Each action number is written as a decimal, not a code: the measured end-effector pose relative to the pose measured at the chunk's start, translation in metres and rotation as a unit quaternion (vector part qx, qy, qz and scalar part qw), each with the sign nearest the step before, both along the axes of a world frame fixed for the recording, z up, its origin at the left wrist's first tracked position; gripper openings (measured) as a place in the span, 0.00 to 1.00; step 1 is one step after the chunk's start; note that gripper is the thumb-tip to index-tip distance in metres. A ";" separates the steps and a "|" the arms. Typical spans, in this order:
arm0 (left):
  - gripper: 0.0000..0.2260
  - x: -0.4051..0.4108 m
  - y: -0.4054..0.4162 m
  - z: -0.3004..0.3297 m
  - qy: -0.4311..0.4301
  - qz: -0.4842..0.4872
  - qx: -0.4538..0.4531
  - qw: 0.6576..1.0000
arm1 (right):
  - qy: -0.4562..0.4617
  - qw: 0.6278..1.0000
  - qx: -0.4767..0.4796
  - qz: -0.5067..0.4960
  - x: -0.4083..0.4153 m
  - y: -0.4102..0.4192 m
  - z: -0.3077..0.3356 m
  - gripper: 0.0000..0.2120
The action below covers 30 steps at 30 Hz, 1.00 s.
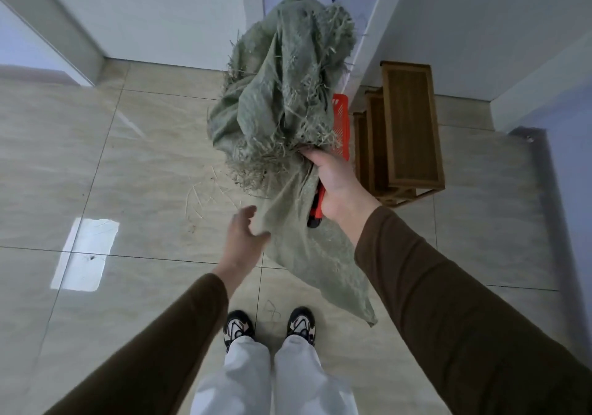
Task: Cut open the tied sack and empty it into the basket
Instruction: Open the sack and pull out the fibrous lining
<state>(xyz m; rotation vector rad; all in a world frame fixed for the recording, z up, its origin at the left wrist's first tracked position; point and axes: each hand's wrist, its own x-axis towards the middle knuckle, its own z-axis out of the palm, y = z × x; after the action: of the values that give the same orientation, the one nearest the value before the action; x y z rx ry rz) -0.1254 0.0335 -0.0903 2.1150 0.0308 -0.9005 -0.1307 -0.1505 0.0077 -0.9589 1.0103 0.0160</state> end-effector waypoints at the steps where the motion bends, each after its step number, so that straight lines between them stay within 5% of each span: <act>1: 0.35 -0.008 -0.007 -0.003 0.000 -0.083 0.005 0.997 | 0.004 1.000 0.017 0.010 0.000 0.001 0.003 0.06; 3: 0.35 -0.011 -0.028 0.002 -0.046 -0.155 0.002 0.987 | 0.003 0.999 0.052 0.009 -0.001 0.000 0.008 0.11; 6: 0.10 -0.001 -0.051 0.017 -0.019 -0.083 -0.036 0.996 | -0.007 0.997 0.067 -0.026 0.002 -0.010 0.016 0.17; 9: 0.09 0.008 -0.055 0.033 0.017 -0.027 -0.111 0.993 | 0.017 1.000 -0.020 -0.016 0.004 -0.032 0.017 0.18; 15: 0.09 0.025 -0.073 0.064 0.051 0.075 -0.244 0.965 | 0.019 0.936 -0.188 0.298 -0.029 -0.049 -0.010 0.56; 19: 0.09 0.042 -0.088 0.084 0.035 0.088 -0.245 0.965 | -0.030 0.888 -0.249 0.386 -0.059 -0.035 -0.032 0.68; 21: 0.07 0.045 -0.095 0.093 0.026 0.075 -0.261 0.962 | 0.014 0.867 -0.356 0.349 -0.060 -0.026 -0.043 0.58; 25: 0.08 0.049 -0.085 0.095 0.079 0.040 -0.351 0.932 | 0.006 0.888 -0.421 0.182 -0.040 -0.028 -0.044 0.15; 27: 0.09 0.057 -0.062 0.086 0.063 0.066 -0.340 0.936 | -0.008 0.898 -0.406 0.170 -0.030 -0.031 -0.036 0.08; 30: 0.14 0.062 -0.011 0.046 0.026 0.234 -0.227 0.945 | -0.033 0.924 -0.353 0.146 -0.021 -0.036 -0.026 0.08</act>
<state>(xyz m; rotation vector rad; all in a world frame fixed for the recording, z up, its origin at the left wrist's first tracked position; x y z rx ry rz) -0.0636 0.0228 -0.0447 1.5571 0.3105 -0.6049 -0.1520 -0.1866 -0.0184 -1.7557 0.8057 -0.1406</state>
